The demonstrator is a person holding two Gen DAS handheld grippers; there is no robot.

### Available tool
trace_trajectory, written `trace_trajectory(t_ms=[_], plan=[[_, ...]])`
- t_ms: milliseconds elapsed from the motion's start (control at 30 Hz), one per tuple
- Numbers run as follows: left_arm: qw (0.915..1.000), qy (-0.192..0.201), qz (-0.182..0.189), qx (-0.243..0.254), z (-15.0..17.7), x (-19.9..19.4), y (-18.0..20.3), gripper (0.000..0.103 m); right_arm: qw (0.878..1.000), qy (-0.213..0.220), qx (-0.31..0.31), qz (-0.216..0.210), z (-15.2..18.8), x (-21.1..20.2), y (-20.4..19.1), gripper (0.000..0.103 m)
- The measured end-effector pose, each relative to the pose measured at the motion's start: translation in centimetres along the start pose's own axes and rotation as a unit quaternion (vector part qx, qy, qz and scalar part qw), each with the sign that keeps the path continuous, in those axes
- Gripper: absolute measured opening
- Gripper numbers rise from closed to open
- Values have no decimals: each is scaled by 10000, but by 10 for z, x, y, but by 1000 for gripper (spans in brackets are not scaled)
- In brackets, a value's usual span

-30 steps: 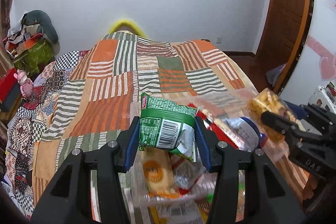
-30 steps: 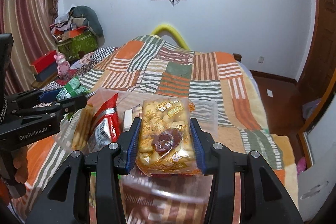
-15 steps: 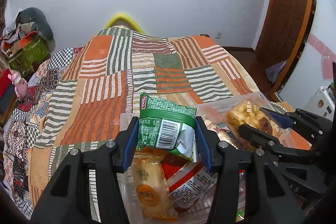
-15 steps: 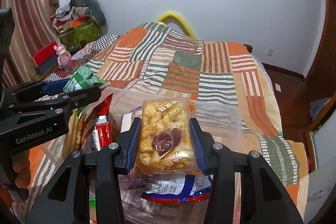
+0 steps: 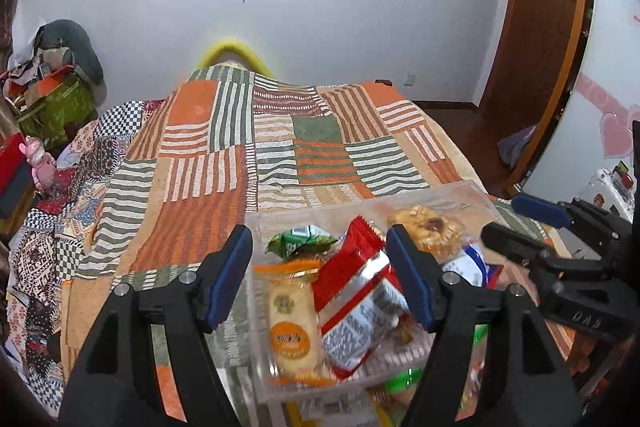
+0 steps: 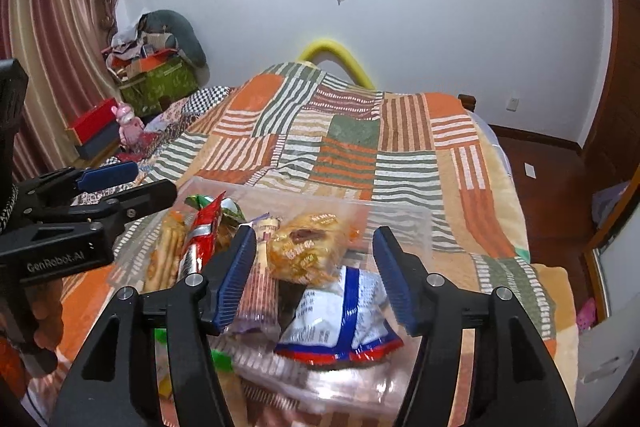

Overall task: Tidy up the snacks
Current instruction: 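Carry green chip bag and pastry bag over the clear box and release both, then grasp white-black chip bag with left gripper while right gripper grasps green jelly cup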

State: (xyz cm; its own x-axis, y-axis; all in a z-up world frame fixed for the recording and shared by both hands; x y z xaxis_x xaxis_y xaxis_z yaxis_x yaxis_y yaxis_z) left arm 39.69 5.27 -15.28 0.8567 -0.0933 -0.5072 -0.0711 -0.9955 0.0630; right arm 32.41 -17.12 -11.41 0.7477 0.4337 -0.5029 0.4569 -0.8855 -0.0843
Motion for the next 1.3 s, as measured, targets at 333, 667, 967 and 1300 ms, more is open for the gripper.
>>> trace_trajectory(t_ms=[333, 667, 967, 1300], plan=[[9985, -169, -133, 511, 33, -41, -2, 77, 9992, 109, -327, 208, 14, -43, 6, 62], [9970, -676, -58, 383, 97, -62, -5, 80, 9991, -293, 59, 305, 63, -65, 20, 62], [9911, -1317, 172, -59, 149, -54, -2, 80, 9953, -758, 500, 337, 110, -66, 26, 62], [9925, -1191, 191, -177, 141, -40, 15, 80, 9938, -1003, 453, 164, 126, -58, 12, 62]])
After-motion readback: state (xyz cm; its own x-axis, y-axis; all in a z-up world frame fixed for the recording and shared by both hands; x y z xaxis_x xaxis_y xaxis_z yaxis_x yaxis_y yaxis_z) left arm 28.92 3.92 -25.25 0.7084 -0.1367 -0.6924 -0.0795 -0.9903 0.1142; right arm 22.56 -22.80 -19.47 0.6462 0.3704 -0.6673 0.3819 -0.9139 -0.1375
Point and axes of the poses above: each gripper's, at about its wrist camera, not at the fingertips, and x roughly the way its jaws point, y to its right, z to its underside, the point moved 7 cm from there along x, roughly the way its jaws point, and after that the axes turned 10 degrees about y, right-handed, at the moved point
